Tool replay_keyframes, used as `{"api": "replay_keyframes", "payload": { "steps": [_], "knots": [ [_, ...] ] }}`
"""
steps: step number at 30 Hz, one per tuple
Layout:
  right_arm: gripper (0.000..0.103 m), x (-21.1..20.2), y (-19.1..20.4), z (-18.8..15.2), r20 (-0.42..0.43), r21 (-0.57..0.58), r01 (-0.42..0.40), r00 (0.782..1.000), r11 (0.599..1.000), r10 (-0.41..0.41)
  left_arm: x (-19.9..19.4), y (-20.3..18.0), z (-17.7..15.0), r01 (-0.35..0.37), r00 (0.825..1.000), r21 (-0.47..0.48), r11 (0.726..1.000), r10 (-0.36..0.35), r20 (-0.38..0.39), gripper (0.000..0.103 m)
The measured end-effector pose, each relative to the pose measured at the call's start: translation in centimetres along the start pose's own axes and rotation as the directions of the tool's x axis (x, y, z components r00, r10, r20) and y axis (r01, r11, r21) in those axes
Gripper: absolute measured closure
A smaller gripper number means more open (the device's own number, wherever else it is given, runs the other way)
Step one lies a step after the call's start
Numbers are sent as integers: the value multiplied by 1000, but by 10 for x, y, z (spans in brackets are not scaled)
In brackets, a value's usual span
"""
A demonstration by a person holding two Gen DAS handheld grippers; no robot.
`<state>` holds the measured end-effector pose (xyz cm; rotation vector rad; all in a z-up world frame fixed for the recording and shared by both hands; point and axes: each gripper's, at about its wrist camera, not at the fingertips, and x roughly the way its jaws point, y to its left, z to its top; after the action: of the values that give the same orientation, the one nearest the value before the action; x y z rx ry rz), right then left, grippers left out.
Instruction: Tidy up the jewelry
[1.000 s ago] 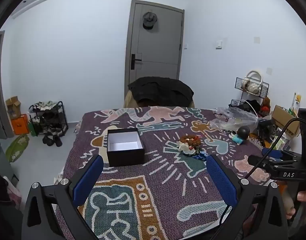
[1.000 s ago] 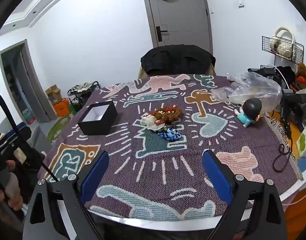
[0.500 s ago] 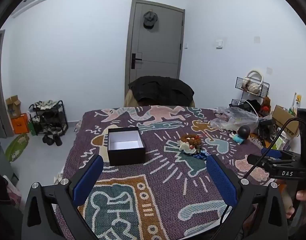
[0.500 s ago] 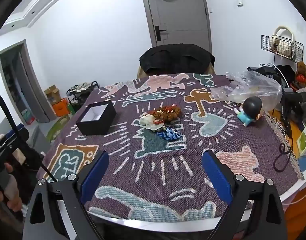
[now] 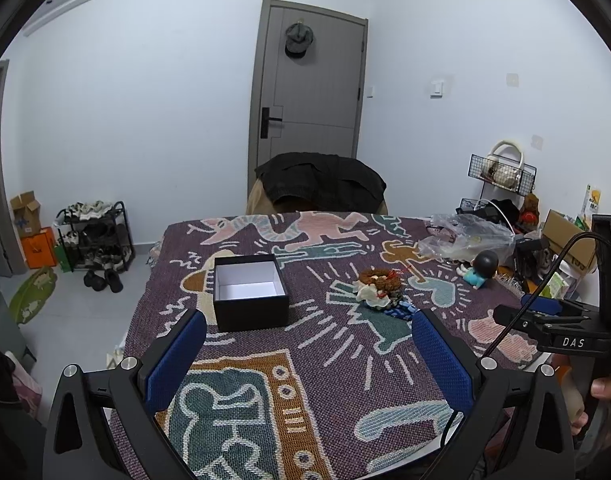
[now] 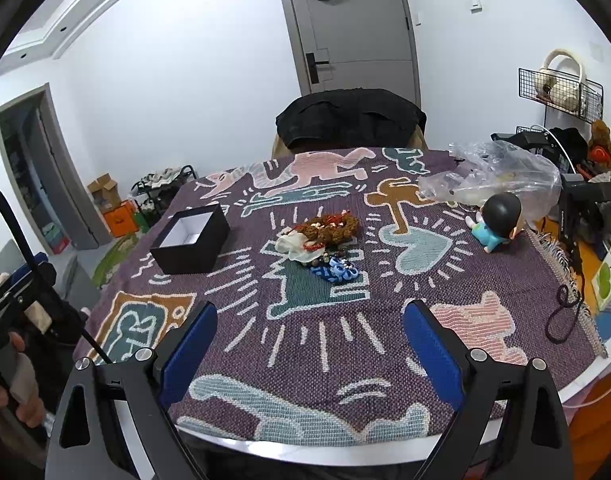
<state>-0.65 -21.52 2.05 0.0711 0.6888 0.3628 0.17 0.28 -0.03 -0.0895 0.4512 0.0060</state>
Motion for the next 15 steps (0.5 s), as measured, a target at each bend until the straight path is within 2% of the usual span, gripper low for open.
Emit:
{"api": "replay_keyframes", "payload": {
  "steps": [15],
  "knots": [
    [8, -1, -1, 1, 12, 4, 4, 1000, 1000, -4, 1, -1, -1, -5, 1000, 2, 1000, 5, 8, 0]
  ]
}}
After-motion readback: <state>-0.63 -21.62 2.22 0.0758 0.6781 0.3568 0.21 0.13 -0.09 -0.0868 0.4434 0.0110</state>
